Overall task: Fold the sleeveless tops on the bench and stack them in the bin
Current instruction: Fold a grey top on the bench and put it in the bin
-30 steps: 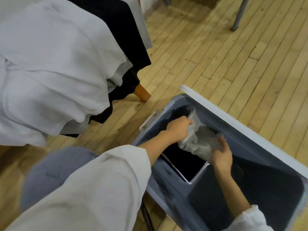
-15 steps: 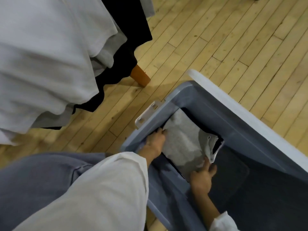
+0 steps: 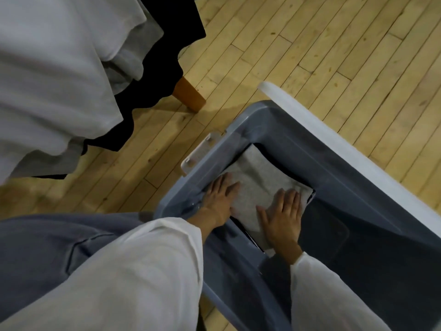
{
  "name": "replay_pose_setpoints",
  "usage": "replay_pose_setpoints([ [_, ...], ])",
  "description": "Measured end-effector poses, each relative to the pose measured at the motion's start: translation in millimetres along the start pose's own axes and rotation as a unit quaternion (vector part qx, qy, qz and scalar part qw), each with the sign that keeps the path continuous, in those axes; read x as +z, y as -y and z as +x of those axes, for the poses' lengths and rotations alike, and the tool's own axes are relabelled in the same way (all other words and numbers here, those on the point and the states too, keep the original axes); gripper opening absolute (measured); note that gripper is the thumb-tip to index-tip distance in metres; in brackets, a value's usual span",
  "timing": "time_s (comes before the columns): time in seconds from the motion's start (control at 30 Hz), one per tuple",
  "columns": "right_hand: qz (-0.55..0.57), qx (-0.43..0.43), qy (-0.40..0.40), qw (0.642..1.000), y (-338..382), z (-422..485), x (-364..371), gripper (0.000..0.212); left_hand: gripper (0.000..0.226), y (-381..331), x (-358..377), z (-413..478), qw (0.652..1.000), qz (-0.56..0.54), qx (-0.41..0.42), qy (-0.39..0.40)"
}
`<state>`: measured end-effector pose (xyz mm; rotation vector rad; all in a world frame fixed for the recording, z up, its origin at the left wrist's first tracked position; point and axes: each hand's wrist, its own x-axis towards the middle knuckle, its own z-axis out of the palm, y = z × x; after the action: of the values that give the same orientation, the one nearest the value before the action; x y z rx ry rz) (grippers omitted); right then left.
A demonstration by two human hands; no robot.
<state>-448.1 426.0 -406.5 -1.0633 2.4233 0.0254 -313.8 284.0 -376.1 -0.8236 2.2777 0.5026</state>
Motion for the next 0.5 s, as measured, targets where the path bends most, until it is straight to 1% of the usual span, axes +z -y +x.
replay_pose_setpoints([
  [0.1,-0.017,0.000,0.010,1.000,5,1,1,0.097,0.082,2,-3,3,0.999,-0.015,0.000,0.041],
  [0.2,-0.021,0.012,0.050,0.998,8,5,-10,0.085,0.084,-1,-16,4,0.995,-0.032,-0.009,0.090],
  [0.27,-0.015,0.024,0.077,0.997,12,10,-22,0.080,0.081,-5,-29,5,0.991,-0.060,-0.028,0.117],
  [0.33,-0.002,0.045,0.112,0.993,21,13,-37,0.073,0.073,-11,-44,1,0.987,-0.095,-0.055,0.115],
  [0.4,0.068,0.062,0.127,0.988,36,10,-57,0.061,0.060,-20,-64,-7,0.983,-0.141,-0.064,0.094],
  [0.47,0.176,0.053,0.119,0.976,57,2,-82,0.044,0.045,-29,-91,-19,0.972,-0.210,-0.052,0.089],
  [0.5,0.210,0.043,0.105,0.971,67,-1,-94,0.035,0.038,-34,-105,-25,0.966,-0.240,-0.049,0.083],
])
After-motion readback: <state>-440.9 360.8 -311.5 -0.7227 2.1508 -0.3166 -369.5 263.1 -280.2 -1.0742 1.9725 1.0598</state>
